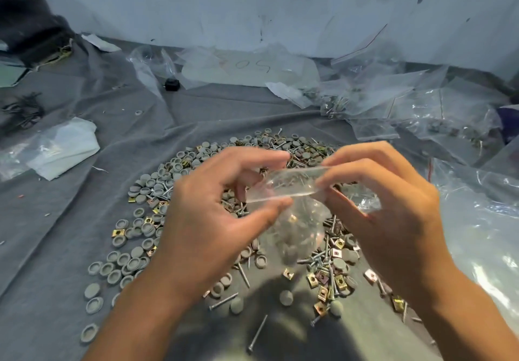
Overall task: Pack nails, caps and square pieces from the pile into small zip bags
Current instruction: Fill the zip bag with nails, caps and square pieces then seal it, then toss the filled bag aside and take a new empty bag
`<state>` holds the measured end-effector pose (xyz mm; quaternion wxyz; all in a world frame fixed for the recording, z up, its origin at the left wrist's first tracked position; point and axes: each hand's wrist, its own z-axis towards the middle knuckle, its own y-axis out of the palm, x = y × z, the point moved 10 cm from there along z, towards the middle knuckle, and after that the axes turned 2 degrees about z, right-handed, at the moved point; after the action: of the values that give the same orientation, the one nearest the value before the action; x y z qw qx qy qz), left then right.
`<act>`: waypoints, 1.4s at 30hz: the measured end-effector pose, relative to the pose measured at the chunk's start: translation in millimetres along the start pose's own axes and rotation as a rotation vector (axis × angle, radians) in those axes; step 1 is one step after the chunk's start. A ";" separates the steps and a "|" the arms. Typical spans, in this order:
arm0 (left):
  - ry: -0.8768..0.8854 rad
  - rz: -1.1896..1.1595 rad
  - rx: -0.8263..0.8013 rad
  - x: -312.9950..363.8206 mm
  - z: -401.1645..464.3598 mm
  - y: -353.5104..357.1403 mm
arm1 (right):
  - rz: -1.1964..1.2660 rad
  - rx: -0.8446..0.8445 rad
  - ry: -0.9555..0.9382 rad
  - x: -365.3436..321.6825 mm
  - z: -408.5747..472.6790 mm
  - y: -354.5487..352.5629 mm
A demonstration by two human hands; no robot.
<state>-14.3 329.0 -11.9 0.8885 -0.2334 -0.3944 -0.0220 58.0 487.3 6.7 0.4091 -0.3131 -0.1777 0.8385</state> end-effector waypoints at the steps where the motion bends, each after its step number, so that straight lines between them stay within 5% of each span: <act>1: -0.091 -0.129 0.032 -10.1 -0.2 -3.2 | 0.088 -0.003 0.066 7.7 -1.5 -1.3; 4: -0.358 -0.448 0.074 -41.5 -4.1 0.8 | 0.513 -0.083 0.428 39.7 -15.9 16.4; 7: -0.533 -0.470 0.054 -64.7 -10.7 8.5 | 0.560 -0.132 0.574 55.4 -28.8 31.9; 15: -0.528 -0.450 0.060 -61.8 -10.4 16.3 | 0.671 0.061 0.576 60.1 -31.8 35.9; 31: -0.373 -0.324 0.052 -46.8 -8.8 21.0 | 0.674 -0.087 0.576 51.9 -33.9 59.0; 42: -0.555 -0.612 -0.141 -56.7 -10.0 38.3 | 0.952 0.004 0.666 59.0 -27.7 51.3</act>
<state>-37.8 350.6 -73.2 0.6828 -0.1627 -0.6676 -0.2483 19.4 504.6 -64.7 0.0216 -0.6044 0.1225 0.7869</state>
